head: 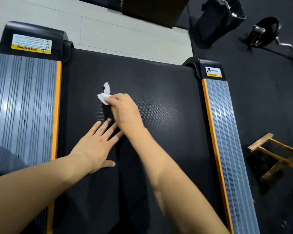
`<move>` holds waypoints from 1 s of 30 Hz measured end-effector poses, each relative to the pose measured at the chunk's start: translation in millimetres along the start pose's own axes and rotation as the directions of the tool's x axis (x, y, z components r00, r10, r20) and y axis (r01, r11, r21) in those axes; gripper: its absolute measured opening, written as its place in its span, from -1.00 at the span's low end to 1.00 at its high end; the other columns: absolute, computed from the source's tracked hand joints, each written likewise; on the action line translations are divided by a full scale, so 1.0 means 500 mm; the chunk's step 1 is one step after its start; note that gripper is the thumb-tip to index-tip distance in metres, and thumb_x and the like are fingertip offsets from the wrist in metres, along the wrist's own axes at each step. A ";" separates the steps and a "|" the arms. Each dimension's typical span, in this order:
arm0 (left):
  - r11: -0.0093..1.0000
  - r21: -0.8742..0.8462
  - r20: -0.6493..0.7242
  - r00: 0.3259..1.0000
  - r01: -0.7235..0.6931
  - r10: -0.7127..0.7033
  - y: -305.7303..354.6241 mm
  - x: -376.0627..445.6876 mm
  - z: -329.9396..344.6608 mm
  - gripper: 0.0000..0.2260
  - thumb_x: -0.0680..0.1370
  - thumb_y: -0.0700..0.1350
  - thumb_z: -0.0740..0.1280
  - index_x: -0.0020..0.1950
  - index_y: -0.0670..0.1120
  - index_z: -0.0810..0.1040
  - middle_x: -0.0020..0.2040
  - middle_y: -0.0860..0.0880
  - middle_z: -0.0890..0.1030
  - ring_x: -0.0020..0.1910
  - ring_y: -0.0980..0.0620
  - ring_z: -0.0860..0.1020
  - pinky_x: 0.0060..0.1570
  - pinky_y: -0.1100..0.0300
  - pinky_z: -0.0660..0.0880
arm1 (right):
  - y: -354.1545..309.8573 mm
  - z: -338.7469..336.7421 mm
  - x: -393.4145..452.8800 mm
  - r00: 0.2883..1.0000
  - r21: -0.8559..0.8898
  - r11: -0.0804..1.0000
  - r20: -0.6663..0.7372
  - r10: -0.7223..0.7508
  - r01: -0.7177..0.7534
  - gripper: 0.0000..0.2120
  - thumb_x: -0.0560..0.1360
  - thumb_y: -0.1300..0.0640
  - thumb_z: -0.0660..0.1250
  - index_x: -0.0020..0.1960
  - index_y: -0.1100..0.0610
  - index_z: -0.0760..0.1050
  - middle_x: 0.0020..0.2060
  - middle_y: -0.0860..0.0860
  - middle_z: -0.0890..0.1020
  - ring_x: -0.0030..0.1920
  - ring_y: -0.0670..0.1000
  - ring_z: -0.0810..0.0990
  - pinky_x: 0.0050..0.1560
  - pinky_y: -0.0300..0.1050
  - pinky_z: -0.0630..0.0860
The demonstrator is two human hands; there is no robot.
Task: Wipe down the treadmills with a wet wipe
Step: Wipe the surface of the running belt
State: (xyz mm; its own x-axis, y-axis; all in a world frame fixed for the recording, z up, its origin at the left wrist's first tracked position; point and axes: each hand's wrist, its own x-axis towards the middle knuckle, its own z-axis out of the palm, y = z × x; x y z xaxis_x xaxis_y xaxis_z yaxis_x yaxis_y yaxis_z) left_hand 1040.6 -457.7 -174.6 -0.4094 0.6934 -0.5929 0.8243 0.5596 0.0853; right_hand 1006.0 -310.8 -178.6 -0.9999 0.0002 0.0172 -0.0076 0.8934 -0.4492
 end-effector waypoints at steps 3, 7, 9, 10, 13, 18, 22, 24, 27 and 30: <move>1.000 -0.025 -0.020 1.000 -0.002 0.001 -0.001 -0.002 0.002 -0.02 0.57 0.42 0.13 0.54 0.01 -0.55 0.55 -0.11 -0.53 0.57 -0.18 -0.43 0.58 -0.11 -0.30 | 0.152 -0.076 -0.012 0.987 -0.147 0.983 -0.135 0.091 -0.110 -0.68 0.47 0.16 0.19 0.00 0.10 0.71 -0.12 0.07 0.71 -0.13 -0.01 0.61 -0.15 -0.31 0.36; 0.998 -0.057 -0.019 1.000 -0.003 0.002 -0.001 -0.003 0.000 -0.02 0.58 0.41 0.15 0.55 0.01 -0.54 0.53 -0.10 -0.55 0.57 -0.18 -0.44 0.58 -0.12 -0.29 | 0.353 -0.193 -0.052 0.792 -0.242 0.766 -0.336 0.509 -0.595 -0.67 0.53 0.32 0.20 0.12 0.12 0.67 -0.10 0.21 0.64 -0.08 0.21 0.55 -0.15 -0.06 0.37; 0.998 -0.065 -0.010 1.000 -0.002 0.001 -0.003 -0.003 -0.001 -0.02 0.58 0.39 0.17 0.55 0.02 -0.53 0.53 -0.09 -0.55 0.56 -0.18 -0.45 0.58 -0.13 -0.29 | 0.363 -0.183 -0.041 0.773 -0.244 0.745 -0.347 0.531 -0.621 -0.62 0.53 0.38 0.15 0.14 0.13 0.66 -0.09 0.20 0.65 -0.06 0.24 0.51 -0.13 0.02 0.39; 0.997 -0.071 0.000 1.000 -0.003 0.003 -0.003 -0.004 -0.001 -0.02 0.58 0.39 0.17 0.55 0.02 -0.52 0.53 -0.09 -0.55 0.56 -0.18 -0.45 0.58 -0.14 -0.28 | 0.352 -0.175 -0.031 0.735 -0.210 0.720 -0.372 0.567 -0.661 -0.60 0.53 0.39 0.14 0.16 0.13 0.66 -0.08 0.19 0.65 -0.05 0.23 0.52 -0.12 0.00 0.40; 0.997 -0.074 0.007 1.000 -0.017 0.018 -0.004 -0.005 -0.001 -0.03 0.59 0.38 0.17 0.56 0.01 -0.52 0.53 -0.10 -0.55 0.55 -0.19 -0.46 0.58 -0.16 -0.28 | 0.296 -0.146 0.003 0.574 -0.072 0.606 -0.424 0.700 -0.792 -0.59 0.56 0.40 0.13 0.24 0.12 0.62 0.03 0.20 0.61 0.08 0.23 0.53 -0.03 -0.07 0.37; 0.990 0.035 -0.033 0.990 -0.139 0.140 -0.047 -0.039 0.000 -0.14 0.62 0.36 0.08 0.61 0.01 -0.40 0.60 -0.13 -0.42 0.60 -0.18 -0.37 0.59 -0.12 -0.26 | 0.060 -0.052 0.044 0.784 -0.087 0.789 -0.222 0.579 -0.608 -0.69 0.49 0.31 0.21 0.09 0.15 0.67 -0.03 0.20 0.63 0.02 0.24 0.60 -0.01 0.03 0.50; 0.984 0.102 0.018 0.989 -0.149 0.148 -0.085 -0.105 0.022 -0.22 0.63 0.28 0.14 0.67 -0.05 -0.14 0.67 -0.15 -0.06 0.64 -0.18 -0.12 0.60 -0.10 -0.23 | -0.186 0.069 0.063 0.982 -0.069 0.980 0.001 0.189 -0.189 -0.75 0.52 0.33 0.25 0.02 0.16 0.68 -0.11 0.18 0.62 -0.09 0.21 0.55 -0.09 0.03 0.47; 0.981 0.124 0.058 0.988 -0.150 0.144 -0.084 -0.126 0.028 -0.21 0.62 0.29 0.16 0.67 -0.09 -0.07 0.66 -0.16 0.02 0.64 -0.18 -0.06 0.58 -0.11 -0.23 | -0.225 0.094 0.062 0.994 -0.071 0.996 0.090 0.066 -0.060 -0.78 0.56 0.29 0.26 0.04 0.14 0.66 -0.15 0.13 0.60 -0.12 0.15 0.49 -0.12 0.02 0.43; 0.988 0.095 -0.006 0.992 -0.122 0.123 -0.077 -0.128 0.036 -0.11 0.61 0.31 0.18 0.64 -0.05 -0.32 0.65 -0.15 -0.26 0.63 -0.19 -0.24 0.59 -0.11 -0.23 | -0.121 0.064 0.065 1.000 -0.187 0.982 -0.005 -0.015 0.013 -0.81 0.43 0.30 0.28 -0.13 0.16 0.68 -0.29 0.14 0.58 -0.26 0.20 0.54 -0.31 -0.04 0.33; 0.991 0.066 -0.025 0.992 -0.120 0.122 -0.078 -0.126 0.048 -0.09 0.62 0.31 0.17 0.61 -0.03 -0.42 0.60 -0.12 -0.43 0.61 -0.17 -0.35 0.59 -0.12 -0.23 | 0.071 -0.031 0.051 0.922 -0.297 0.874 -0.182 0.343 -0.384 -0.71 0.39 0.34 0.22 -0.03 0.24 0.69 -0.22 0.23 0.62 -0.20 0.28 0.59 -0.29 0.00 0.30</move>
State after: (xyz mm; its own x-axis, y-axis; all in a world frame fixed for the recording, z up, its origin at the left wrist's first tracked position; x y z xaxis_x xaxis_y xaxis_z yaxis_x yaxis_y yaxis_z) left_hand 1043.7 -534.1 -160.0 -0.3157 0.7678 -0.5575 0.8915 0.4412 0.1028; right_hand 980.3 -272.3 -180.1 -0.9212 0.3884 0.0246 0.3820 0.9144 -0.1338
